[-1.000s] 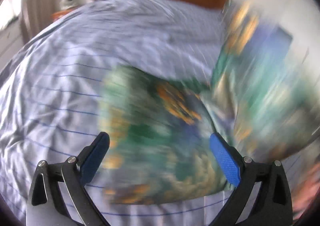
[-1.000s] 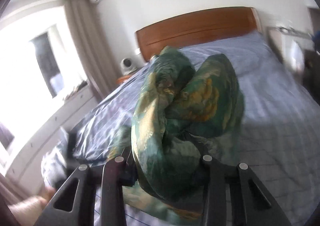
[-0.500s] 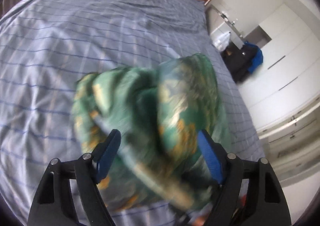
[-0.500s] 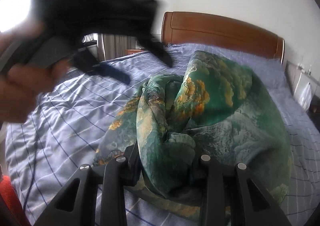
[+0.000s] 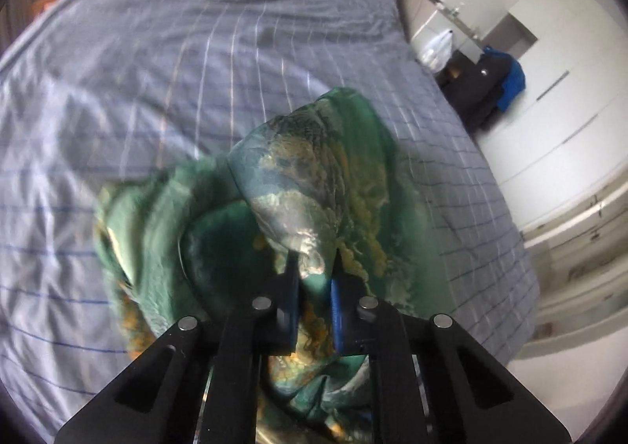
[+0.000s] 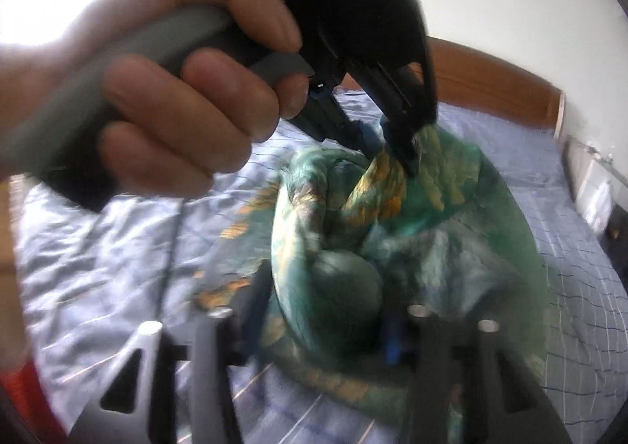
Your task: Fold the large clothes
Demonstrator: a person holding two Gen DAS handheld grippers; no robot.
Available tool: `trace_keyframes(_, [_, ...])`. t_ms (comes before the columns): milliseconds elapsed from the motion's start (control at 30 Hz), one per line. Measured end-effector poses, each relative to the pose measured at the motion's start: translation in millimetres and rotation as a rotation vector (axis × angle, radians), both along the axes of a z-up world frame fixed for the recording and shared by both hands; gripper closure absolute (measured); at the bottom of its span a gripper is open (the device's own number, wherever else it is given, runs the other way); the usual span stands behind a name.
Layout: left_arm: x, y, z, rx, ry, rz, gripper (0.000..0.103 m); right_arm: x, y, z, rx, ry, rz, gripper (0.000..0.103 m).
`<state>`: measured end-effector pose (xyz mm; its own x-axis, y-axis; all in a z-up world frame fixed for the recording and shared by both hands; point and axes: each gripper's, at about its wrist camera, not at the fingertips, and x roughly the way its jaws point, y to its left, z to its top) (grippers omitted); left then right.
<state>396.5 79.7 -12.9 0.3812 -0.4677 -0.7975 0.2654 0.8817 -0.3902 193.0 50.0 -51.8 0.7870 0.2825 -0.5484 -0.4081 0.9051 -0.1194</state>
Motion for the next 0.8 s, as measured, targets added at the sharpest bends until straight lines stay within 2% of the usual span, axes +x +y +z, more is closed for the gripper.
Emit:
trace_keyframes(67, [-4.5,17.7,12.1,0.011,-0.021,0.0,0.092,-21.9,-9.0,20.2,0.06,-0.006,0.06,0.029])
trace_keyframes(167, [-4.9,47.5,12.7,0.029,-0.027,0.026,0.092,-42.7,-33.9,47.2,0.169,-0.017,0.104,0.027])
trace_keyframes(233, [-1.9,69.9,1.9,0.043,-0.01,0.062,0.092,-33.3,-57.8,58.2,0.225,0.007,0.054,0.028])
trace_keyframes(333, [-6.1,94.5,-17.4,0.038,0.016,0.096,0.092,1.0,-88.0,60.1,0.233,0.027,-0.086,0.028])
trace_keyframes(367, [-7.5,99.6,-24.0,0.032,0.024,0.103,0.092,20.9,-99.8,56.6,0.236,0.052,-0.138,0.028])
trace_keyframes(433, [-9.7,107.7,-37.8,0.023,0.036,0.115,0.092,55.2,-111.7,45.2,0.249,0.134,-0.173,0.028])
trace_keyframes(500, [-11.5,113.1,-49.2,0.029,0.042,0.126,0.092,88.0,-105.0,21.8,0.235,0.245,-0.16,0.028])
trace_keyframes(567, [-14.5,117.8,-63.1,0.015,0.056,0.138,0.092,101.0,-90.2,-2.6,0.241,0.329,-0.12,0.026])
trace_keyframes(633, [-19.6,124.0,-81.3,-0.031,0.078,0.155,0.091,101.7,-84.2,-17.3,0.19,0.359,-0.134,0.022])
trace_keyframes(800, [-26.7,134.9,-114.8,-0.145,0.101,0.23,0.089,97.0,-70.2,-38.4,0.098,0.351,-0.171,0.015])
